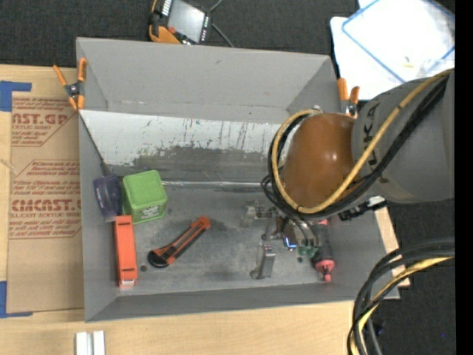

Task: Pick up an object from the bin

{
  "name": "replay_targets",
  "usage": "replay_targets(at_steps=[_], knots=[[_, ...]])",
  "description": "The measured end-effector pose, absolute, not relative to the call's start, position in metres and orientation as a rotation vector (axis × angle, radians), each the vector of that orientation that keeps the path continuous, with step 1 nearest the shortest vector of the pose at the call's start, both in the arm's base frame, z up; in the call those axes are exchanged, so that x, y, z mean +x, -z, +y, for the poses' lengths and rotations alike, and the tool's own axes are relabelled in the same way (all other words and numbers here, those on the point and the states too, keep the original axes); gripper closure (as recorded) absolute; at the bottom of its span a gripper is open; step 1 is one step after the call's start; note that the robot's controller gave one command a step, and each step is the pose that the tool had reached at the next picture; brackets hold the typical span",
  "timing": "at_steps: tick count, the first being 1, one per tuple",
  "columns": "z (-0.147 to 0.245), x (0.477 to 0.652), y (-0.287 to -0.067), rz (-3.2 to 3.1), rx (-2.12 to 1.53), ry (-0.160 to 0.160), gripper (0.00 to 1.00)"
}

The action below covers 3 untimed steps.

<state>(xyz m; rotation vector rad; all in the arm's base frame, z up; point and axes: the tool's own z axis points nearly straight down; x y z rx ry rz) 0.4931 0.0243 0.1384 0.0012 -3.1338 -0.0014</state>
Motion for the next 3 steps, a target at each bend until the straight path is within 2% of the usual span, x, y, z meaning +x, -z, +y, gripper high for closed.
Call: replay_targets(at_steps=[1,2,3], knots=[[0.024,0.495,-0.143,-3.141,0.001,0.002,0.0],[0.141,0.516,-0.073,-3.127,0.311,0.003,0.0],[0.158,0.527,-0.144,-3.122,0.412,0.0,0.0]])
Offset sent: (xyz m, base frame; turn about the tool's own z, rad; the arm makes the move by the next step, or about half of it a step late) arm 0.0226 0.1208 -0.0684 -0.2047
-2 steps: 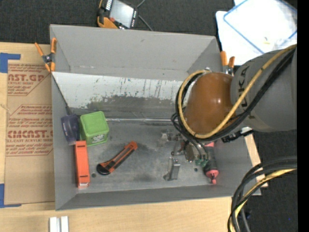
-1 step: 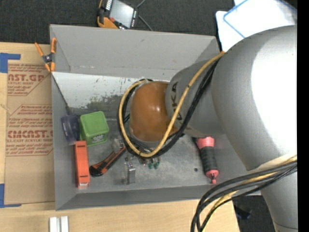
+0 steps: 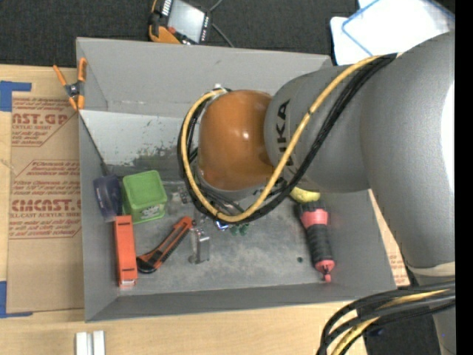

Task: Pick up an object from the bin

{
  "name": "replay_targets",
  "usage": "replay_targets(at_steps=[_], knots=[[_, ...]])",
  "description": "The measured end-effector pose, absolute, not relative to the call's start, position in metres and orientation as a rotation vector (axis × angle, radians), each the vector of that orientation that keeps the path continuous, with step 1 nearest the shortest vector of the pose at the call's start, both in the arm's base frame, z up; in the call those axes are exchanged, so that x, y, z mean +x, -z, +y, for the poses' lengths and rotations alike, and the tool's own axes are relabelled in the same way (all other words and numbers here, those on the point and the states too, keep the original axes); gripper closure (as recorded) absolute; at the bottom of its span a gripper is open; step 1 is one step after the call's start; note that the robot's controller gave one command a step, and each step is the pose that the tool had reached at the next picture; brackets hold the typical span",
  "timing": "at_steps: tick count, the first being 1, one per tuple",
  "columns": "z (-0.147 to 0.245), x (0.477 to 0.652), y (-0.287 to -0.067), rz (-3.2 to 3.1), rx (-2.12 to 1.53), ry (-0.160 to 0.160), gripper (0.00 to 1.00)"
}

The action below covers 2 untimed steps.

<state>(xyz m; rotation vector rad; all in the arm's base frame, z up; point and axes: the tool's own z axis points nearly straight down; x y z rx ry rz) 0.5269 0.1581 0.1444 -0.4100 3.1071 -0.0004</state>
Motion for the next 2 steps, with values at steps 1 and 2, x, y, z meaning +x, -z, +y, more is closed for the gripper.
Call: replay_targets(at_steps=[1,2], knots=[[0.15,0.515,-0.076,3.132,-0.347,-0.004,0.0],[0.165,0.517,-0.071,3.056,-0.655,-0.001,0.0]])
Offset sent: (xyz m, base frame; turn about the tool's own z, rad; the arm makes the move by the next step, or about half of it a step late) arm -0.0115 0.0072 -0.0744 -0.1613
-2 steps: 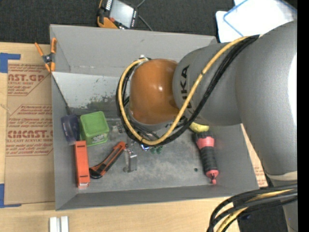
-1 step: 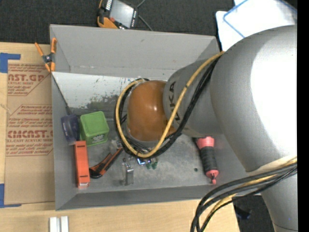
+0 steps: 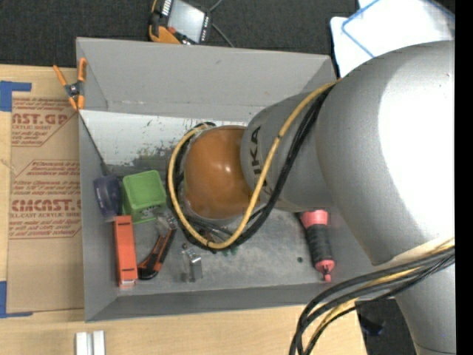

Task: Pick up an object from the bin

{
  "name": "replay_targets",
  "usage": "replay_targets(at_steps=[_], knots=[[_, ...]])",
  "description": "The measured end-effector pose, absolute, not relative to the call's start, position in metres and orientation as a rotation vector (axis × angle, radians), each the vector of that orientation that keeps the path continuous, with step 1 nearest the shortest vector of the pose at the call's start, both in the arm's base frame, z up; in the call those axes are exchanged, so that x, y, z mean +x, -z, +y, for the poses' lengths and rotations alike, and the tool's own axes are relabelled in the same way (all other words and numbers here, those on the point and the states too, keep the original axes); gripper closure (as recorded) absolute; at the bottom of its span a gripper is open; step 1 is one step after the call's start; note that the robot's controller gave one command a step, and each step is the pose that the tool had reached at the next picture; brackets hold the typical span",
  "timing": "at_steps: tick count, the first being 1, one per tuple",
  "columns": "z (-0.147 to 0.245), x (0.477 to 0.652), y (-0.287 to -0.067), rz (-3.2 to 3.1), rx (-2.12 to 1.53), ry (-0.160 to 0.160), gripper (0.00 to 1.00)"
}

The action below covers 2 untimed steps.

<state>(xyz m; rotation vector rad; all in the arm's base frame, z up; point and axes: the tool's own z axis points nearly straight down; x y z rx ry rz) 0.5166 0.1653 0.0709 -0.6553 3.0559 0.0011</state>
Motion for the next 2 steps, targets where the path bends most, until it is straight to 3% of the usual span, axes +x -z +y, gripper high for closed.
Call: replay_targets(at_steps=[1,2], knots=[[0.1507,0.5166,-0.0779,3.127,-0.356,-0.004,1.0],[0.1506,0.5165,-0.0782,3.127,-0.356,-0.003,1.0]])
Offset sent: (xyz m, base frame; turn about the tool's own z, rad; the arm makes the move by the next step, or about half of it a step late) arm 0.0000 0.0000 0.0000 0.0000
